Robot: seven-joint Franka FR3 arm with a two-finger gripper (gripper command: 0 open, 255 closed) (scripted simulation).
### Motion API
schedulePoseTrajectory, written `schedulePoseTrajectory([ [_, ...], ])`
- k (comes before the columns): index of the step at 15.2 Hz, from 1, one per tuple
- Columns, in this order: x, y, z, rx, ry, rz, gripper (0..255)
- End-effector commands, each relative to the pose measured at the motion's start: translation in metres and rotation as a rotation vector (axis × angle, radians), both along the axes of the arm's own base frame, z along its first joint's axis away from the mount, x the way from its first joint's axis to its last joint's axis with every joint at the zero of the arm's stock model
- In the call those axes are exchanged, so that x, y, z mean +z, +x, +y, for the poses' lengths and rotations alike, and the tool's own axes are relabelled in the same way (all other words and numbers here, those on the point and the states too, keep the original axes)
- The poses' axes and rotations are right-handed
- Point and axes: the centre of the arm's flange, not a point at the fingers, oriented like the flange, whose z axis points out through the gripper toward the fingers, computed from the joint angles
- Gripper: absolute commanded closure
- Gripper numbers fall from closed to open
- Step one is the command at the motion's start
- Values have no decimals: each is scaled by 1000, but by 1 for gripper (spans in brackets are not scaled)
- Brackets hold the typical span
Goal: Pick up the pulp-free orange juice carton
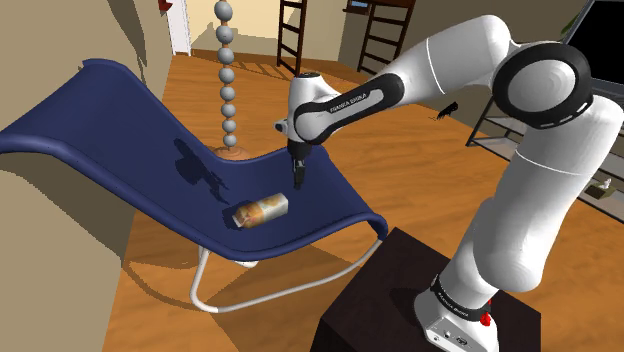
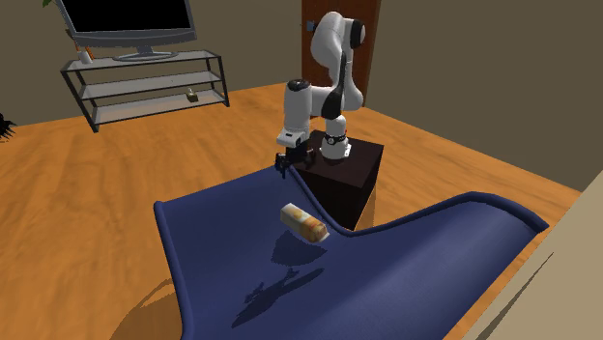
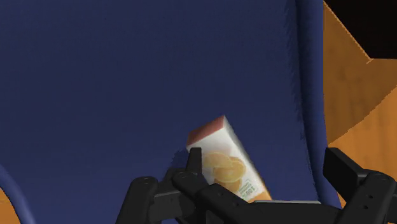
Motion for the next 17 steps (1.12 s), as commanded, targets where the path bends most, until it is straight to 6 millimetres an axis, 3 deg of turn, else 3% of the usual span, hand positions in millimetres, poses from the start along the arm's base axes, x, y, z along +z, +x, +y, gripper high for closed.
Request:
schedulePoseTrajectory([
  [1, -18, 16, 14, 58, -1, 1, 0],
  [10, -96, 75, 81, 306, -6, 10, 0],
  [17, -128, 76, 82, 309, -6, 10, 0],
])
